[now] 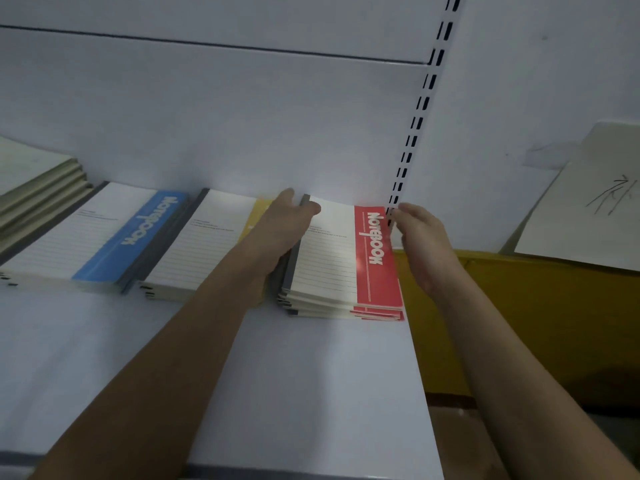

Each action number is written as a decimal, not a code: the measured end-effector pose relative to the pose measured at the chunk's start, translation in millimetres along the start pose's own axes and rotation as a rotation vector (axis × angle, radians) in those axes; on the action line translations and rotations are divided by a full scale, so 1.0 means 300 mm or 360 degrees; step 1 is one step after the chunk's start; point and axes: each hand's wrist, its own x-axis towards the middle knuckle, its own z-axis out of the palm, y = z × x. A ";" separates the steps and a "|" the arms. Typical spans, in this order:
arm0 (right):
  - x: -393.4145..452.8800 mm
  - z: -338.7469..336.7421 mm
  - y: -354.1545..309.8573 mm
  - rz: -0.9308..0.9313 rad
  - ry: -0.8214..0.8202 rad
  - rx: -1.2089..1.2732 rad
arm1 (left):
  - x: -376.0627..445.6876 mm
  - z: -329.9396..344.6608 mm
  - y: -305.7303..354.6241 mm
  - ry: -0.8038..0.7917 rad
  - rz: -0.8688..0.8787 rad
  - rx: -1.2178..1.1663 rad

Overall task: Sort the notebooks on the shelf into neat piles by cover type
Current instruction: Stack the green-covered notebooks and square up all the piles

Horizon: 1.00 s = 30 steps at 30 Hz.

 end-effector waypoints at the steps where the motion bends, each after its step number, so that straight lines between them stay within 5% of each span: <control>1: -0.017 -0.016 -0.014 -0.0121 0.0042 -0.0121 | -0.009 -0.010 0.004 0.0033 0.0117 0.0183; 6: -0.121 -0.168 -0.043 -0.0291 -0.0488 -0.0539 | -0.129 -0.089 0.026 -0.0149 0.0585 0.0760; 11: -0.182 -0.187 -0.004 -0.0195 -0.0948 -0.0909 | -0.224 -0.118 -0.028 -0.0429 0.0613 0.1400; 16: -0.198 -0.135 0.020 -0.0451 -0.0766 -0.1169 | -0.194 -0.064 -0.060 -0.0454 0.0680 0.1523; 30: -0.225 -0.138 0.067 -0.0369 -0.0777 -0.0991 | -0.204 -0.024 -0.089 -0.0368 0.0783 0.1838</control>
